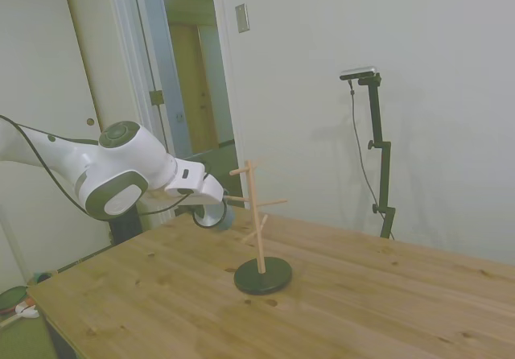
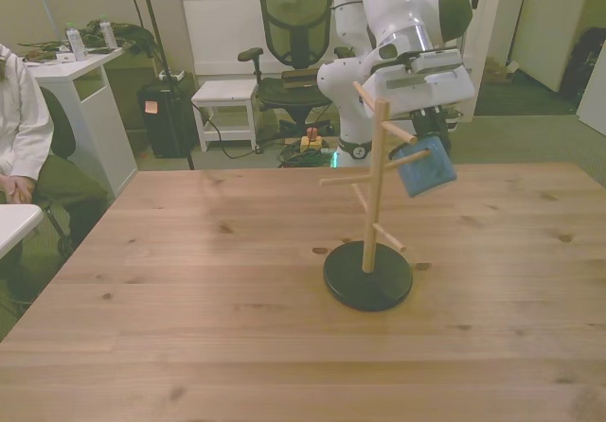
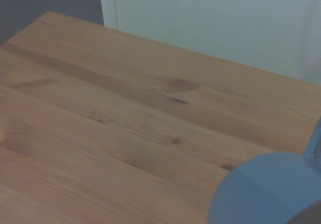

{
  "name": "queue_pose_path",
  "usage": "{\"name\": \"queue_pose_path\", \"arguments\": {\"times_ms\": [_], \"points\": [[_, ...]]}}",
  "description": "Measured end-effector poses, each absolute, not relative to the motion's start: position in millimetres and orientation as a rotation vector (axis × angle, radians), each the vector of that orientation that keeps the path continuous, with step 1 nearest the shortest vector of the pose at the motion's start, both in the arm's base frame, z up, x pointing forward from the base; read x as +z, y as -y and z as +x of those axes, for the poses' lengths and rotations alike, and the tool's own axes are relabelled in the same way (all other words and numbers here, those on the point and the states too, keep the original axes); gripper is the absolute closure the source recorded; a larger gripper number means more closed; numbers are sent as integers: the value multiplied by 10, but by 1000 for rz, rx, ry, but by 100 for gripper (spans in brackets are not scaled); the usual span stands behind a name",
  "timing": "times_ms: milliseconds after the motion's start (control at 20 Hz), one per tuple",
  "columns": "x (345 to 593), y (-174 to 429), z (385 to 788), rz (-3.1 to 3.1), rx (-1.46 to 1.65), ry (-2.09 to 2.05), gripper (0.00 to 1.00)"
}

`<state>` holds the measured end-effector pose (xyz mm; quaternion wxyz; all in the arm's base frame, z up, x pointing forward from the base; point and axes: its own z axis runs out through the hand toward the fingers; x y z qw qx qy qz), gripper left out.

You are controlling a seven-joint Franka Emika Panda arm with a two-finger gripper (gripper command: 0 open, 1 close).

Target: Unload the mug

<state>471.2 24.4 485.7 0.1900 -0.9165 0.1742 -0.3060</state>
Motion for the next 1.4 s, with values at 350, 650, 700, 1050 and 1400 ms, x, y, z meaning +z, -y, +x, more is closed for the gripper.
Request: {"name": "queue_pose_path", "arguments": {"times_ms": [350,650,700,1050,1400], "points": [[4847,-533,4678,-2595,-847,-411,100],[4786,-693,4745,-2612,-808,-397,100],[4773,-736,4783,-2614,-794,-404,100],[4641,-1275,5110,-2669,-638,-387,100],[4338,-1643,5173,-2788,-552,-425,100]]}}
